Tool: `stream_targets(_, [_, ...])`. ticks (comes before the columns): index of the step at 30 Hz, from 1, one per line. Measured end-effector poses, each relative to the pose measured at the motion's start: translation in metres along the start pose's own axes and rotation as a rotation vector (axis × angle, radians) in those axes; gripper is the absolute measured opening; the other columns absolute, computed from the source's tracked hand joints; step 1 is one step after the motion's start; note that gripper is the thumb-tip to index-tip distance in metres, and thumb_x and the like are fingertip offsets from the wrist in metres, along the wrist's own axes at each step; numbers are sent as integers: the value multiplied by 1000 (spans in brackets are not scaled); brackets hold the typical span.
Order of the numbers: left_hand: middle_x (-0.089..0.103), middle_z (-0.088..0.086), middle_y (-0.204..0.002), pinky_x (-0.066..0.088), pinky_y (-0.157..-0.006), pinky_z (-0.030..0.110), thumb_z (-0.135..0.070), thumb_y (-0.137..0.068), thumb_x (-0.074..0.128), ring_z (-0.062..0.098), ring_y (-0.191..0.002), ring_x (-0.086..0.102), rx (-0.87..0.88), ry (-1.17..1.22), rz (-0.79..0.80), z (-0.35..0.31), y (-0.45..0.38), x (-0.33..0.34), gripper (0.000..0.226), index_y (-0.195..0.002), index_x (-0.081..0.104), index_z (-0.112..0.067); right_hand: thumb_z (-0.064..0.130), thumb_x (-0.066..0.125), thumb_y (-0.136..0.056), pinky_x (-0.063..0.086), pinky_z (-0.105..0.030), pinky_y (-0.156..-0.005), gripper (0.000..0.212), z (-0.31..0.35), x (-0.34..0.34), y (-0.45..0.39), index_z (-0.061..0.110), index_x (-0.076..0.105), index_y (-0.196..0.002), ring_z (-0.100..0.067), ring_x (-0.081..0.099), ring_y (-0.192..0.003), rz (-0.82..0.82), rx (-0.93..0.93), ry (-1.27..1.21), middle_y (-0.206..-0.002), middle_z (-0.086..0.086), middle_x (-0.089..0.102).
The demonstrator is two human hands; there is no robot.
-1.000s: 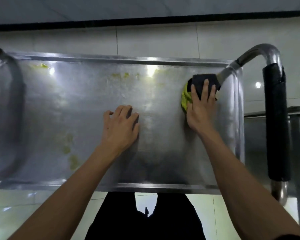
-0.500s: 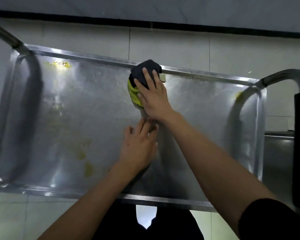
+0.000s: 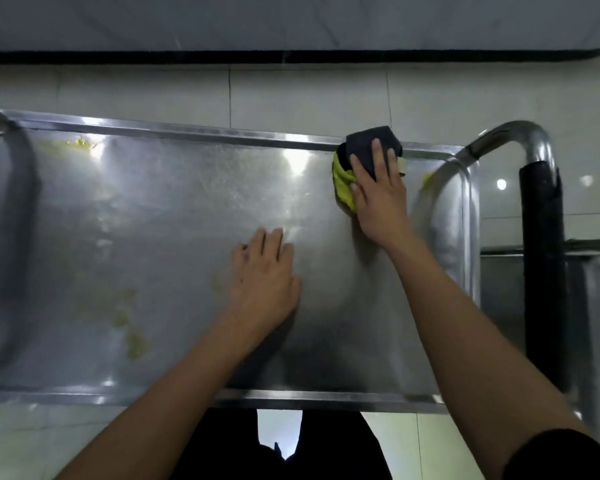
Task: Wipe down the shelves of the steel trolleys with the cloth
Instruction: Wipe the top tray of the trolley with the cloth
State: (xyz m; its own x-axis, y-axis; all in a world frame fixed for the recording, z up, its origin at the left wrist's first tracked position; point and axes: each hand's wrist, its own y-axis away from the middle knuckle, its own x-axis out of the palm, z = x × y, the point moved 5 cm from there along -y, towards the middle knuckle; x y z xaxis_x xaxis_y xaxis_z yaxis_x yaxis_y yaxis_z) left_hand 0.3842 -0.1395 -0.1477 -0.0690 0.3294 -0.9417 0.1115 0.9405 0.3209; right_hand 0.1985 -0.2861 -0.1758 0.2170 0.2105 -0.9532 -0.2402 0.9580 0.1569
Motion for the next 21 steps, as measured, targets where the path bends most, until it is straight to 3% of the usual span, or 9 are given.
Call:
stream_targets(6, [31,9,-154,33,-103,53,-51,-91,51,37,-145,22,125,39,20,-83,-47,-4,57,-142,43,-27,34,32,-106,14,-51,-122,51,-96,-25,17,28,24,-156,-32,-6,-152,-49,231,-47,-166,-4,-7])
stream_targets(12, [-1,13,-163,25,-114,61,-77,-79,55,43,-150,-2,133,-71,152,-97,-53,19,101,-155,9,-28,34,35,-105,13,-51,-122,51,-126,-31,17,31,25,-155,-30,-8,-152,-66,307,-91,-166,0,-9])
stream_targets(21, [-4,14,-164,23,-116,61,-75,-82,57,43,-151,-7,139,-83,147,-109,-64,17,101,-156,8,-26,29,39,-104,15,-53,-121,51,-127,-19,94,28,28,-154,-30,-7,-152,-68,340,-109,-166,-1,-5])
